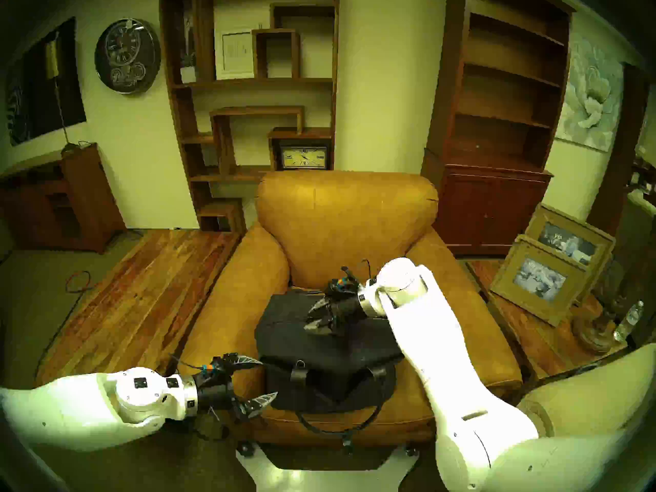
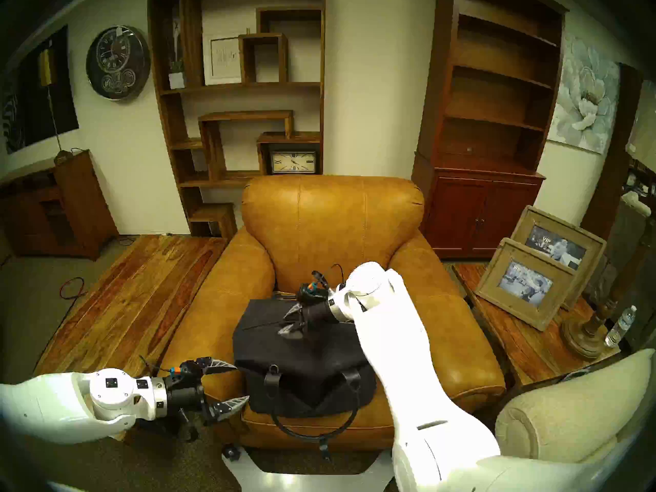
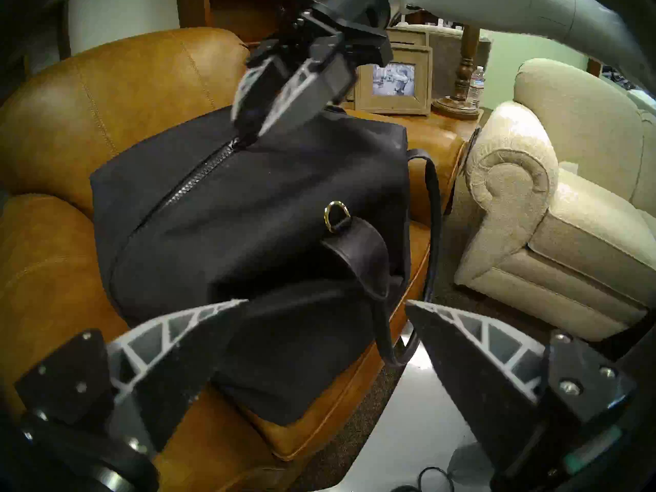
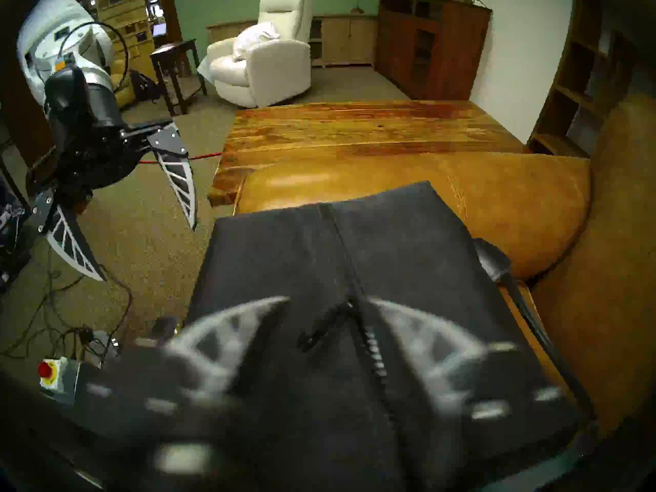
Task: Open a bag with a zipper
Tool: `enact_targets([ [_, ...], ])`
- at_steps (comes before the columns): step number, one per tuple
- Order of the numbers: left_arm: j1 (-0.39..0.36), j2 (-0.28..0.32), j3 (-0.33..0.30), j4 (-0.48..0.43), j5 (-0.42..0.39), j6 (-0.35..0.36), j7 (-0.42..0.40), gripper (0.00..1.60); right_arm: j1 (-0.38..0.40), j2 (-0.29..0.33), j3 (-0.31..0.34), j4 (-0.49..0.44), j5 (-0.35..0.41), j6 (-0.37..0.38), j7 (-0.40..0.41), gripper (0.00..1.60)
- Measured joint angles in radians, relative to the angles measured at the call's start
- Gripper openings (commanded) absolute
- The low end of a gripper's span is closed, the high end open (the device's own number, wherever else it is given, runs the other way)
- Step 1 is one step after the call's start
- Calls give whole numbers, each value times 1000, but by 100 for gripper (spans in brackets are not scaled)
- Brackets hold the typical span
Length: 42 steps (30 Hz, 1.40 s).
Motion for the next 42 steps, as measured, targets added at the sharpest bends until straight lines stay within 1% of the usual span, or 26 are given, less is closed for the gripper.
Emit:
enact_targets([
  [8,-2,0,3,0,-1,0,1,160,-68,-22,58,-129,76,20,49,160],
  [12,-3,1,4,0,-1,0,1,160,-94,-20,82,-167,88,25,60,160],
  [18,-4,1,6,1,-2,0,2,160,-174,15,149,-257,103,27,81,160],
  [22,-5,1,8,1,-3,0,3,160,-219,38,190,-300,108,27,92,160],
  [27,-7,1,10,1,-3,1,4,160,-297,79,273,-374,114,18,103,160],
  [30,-7,1,11,1,-3,1,4,160,-322,89,297,-393,115,14,103,160],
  [33,-8,1,12,1,-4,1,5,160,-367,103,331,-429,116,3,103,160],
  [38,-9,1,14,1,-4,1,6,160,-430,106,354,-470,119,-15,103,160],
  [42,-10,1,15,1,-5,1,7,160,-477,95,352,-491,120,-30,103,160],
])
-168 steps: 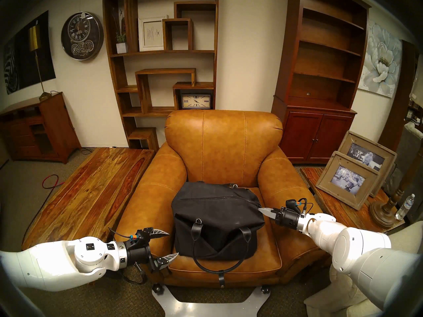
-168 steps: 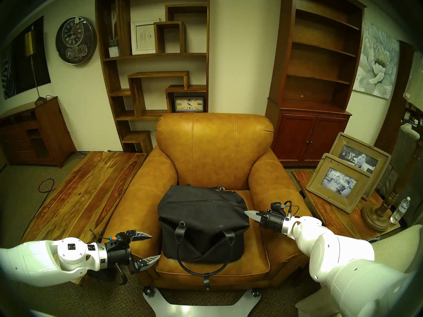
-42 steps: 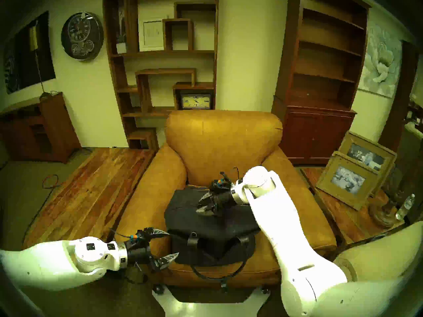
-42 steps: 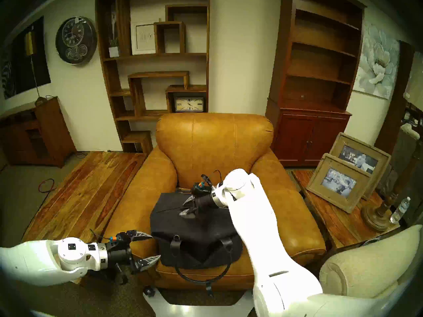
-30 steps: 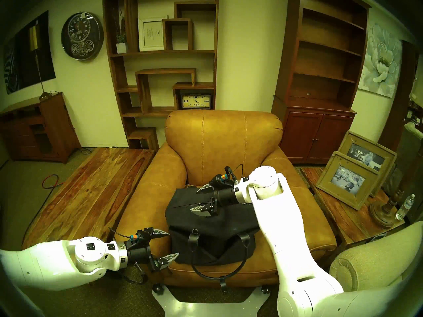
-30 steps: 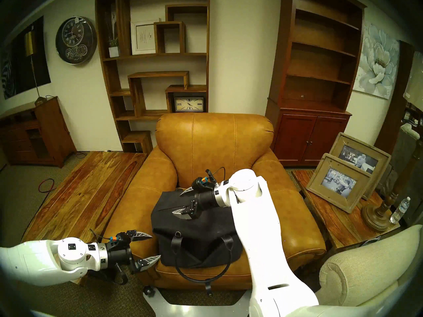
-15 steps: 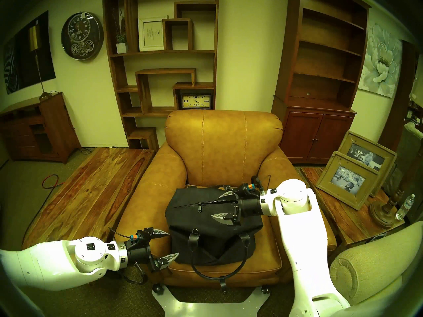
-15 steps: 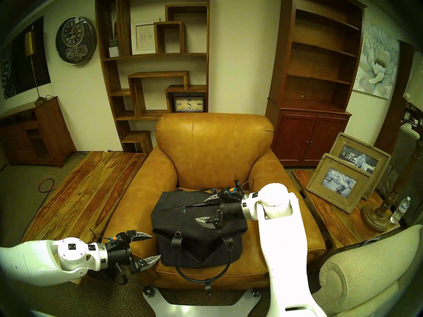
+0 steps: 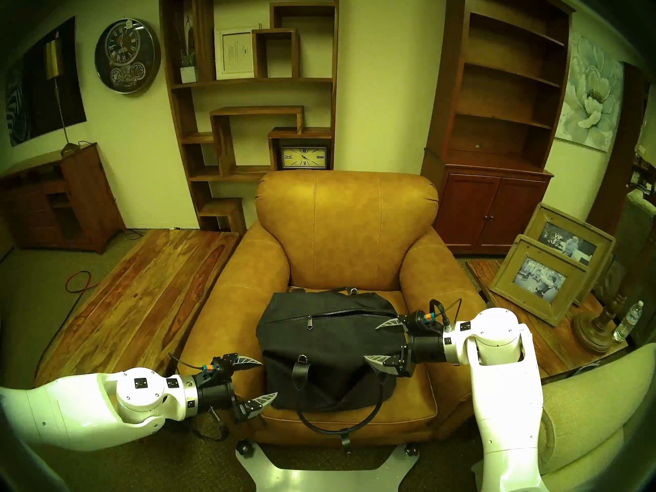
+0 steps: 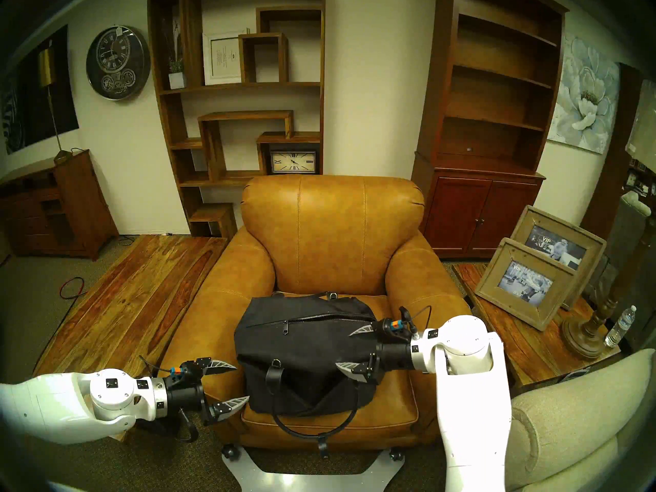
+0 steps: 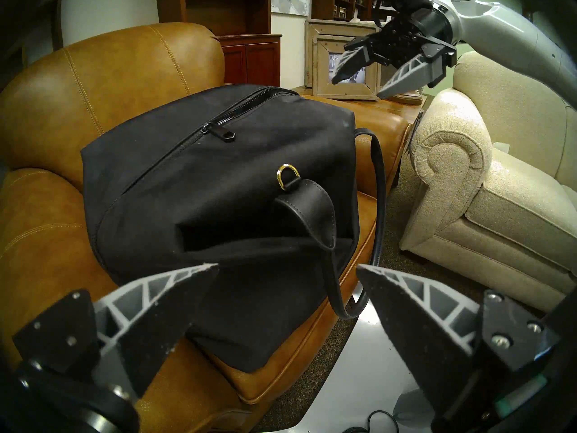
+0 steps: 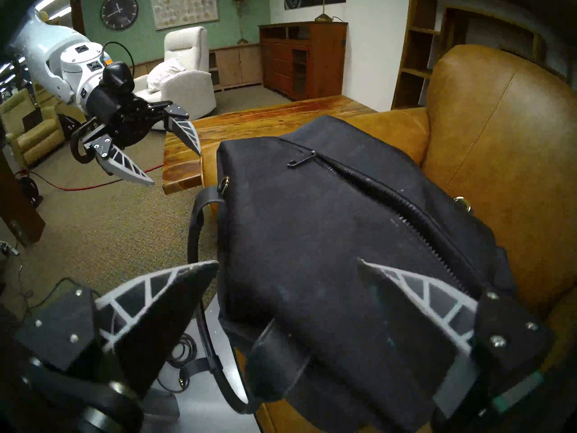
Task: Open a bag with a zipper
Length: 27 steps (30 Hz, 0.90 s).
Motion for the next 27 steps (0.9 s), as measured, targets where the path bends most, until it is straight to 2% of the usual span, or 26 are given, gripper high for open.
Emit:
enact_targets([
  [10,-3,0,3,0,-1,0,1,160,-125,-42,-8,-54,2,-47,0,160],
  [19,-6,1,6,0,-2,0,2,160,-241,-74,54,-122,1,-104,0,160],
  [27,-9,1,7,-9,-1,-2,0,160,-343,-128,114,-212,7,-182,-6,160],
])
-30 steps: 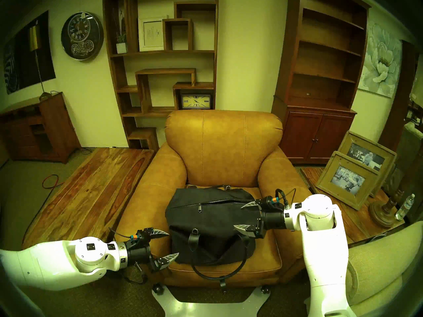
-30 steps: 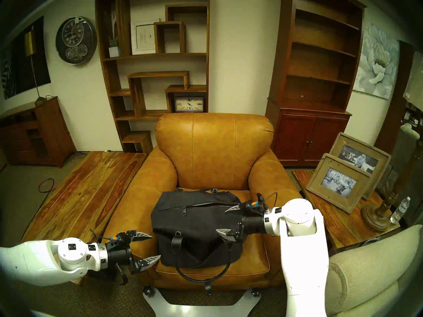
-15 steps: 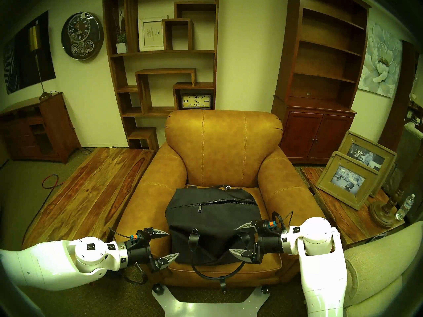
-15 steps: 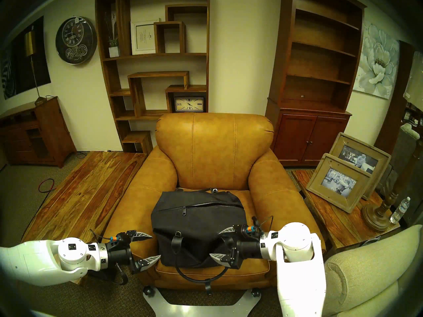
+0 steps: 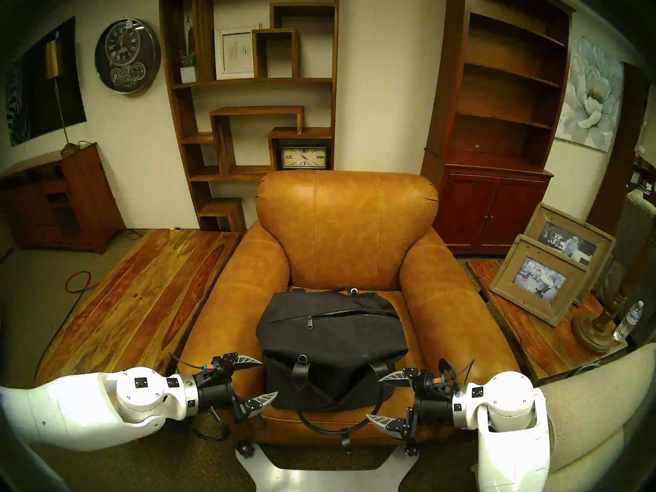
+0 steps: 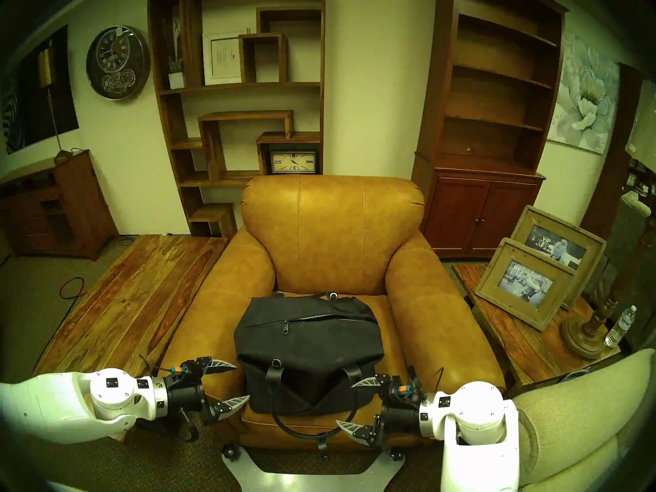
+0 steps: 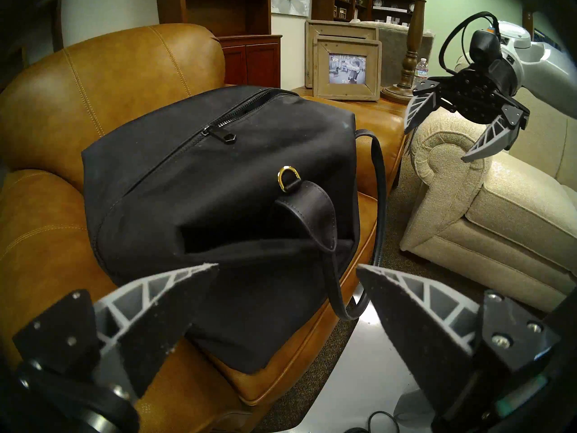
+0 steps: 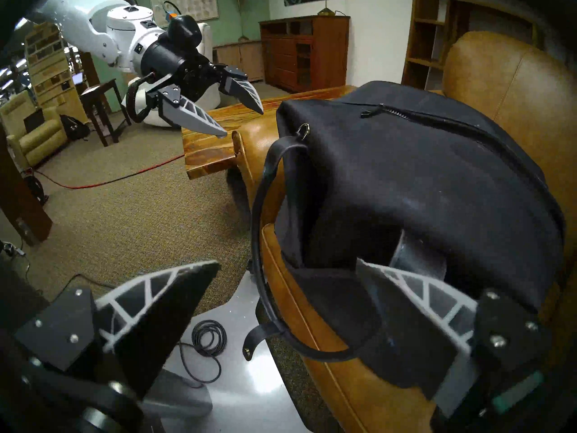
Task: Open a bag with a zipper
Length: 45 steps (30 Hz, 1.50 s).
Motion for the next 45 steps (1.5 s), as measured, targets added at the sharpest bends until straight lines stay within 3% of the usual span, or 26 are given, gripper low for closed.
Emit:
enact_targets([
  [11,9,10,18,-45,30,-13,-22,160,-133,-80,55,-108,26,-129,-53,160],
  [19,33,28,40,-80,59,-51,-35,160,-240,-144,71,-167,58,-261,-133,160],
  [25,46,57,37,-92,72,-91,-37,160,-293,-187,119,-194,25,-367,-238,160],
  [31,63,87,38,-89,78,-120,-34,160,-266,-168,213,-142,-4,-406,-334,160],
  [37,73,102,37,-80,69,-135,-16,160,-199,-101,301,-66,-5,-411,-381,160],
  [45,48,74,21,-91,74,-125,8,160,-118,-14,286,27,-5,-414,-407,160],
])
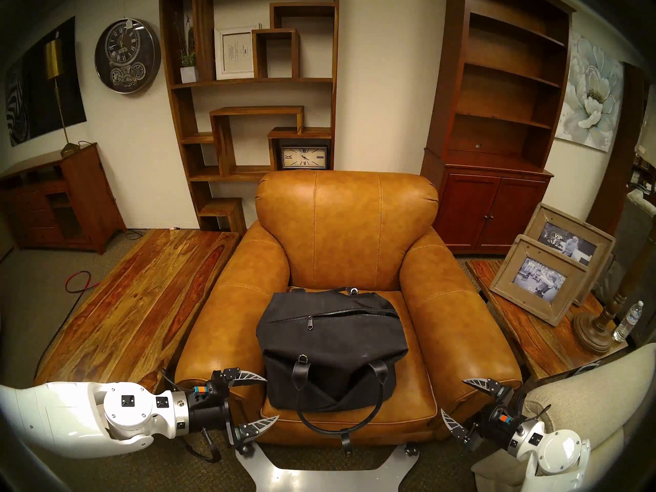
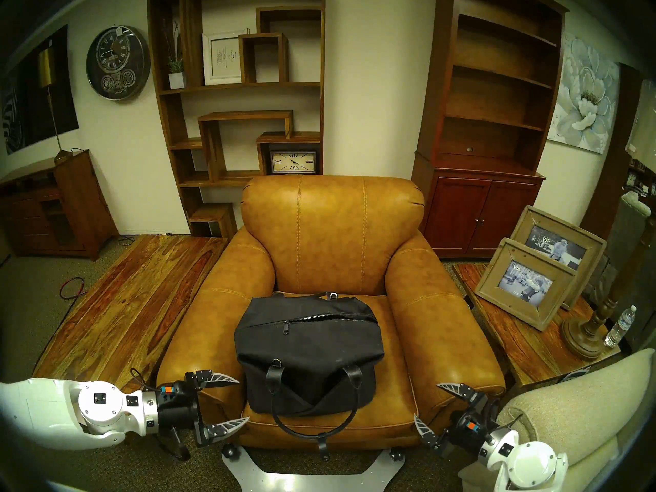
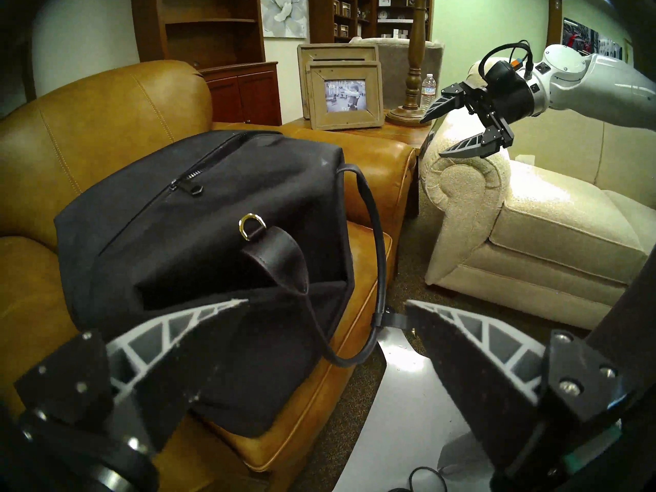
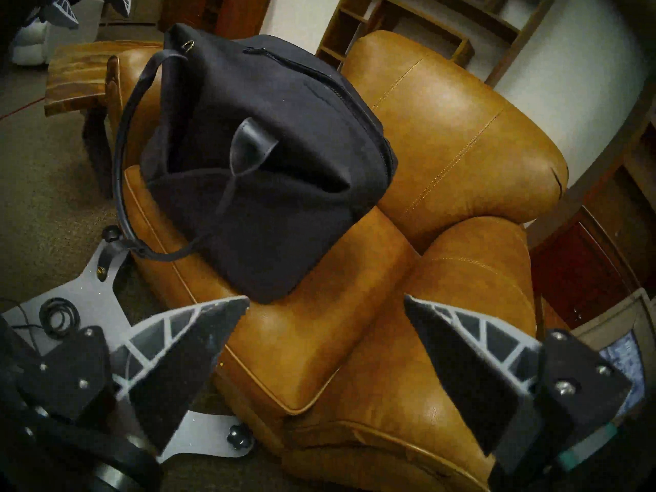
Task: Open a bag with a zipper
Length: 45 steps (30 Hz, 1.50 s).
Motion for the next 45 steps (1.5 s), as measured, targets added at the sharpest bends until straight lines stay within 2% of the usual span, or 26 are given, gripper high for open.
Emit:
enact_targets([
  [12,-79,-120,-23,-4,73,137,55,160,122,87,-53,133,-34,-17,-4,160],
  [22,-151,-232,-11,-3,171,307,114,160,193,129,-83,218,-76,-39,-9,160],
  [31,-226,-337,-1,32,211,466,203,160,228,140,-111,233,-79,-52,-10,160],
  [35,-267,-383,22,69,231,533,254,160,237,142,-120,235,-79,-55,-10,160],
  [39,-303,-431,63,111,259,584,304,160,244,143,-127,237,-78,-56,-10,160],
  [45,-335,-497,91,166,292,611,368,160,251,145,-133,241,-78,-57,-10,160],
])
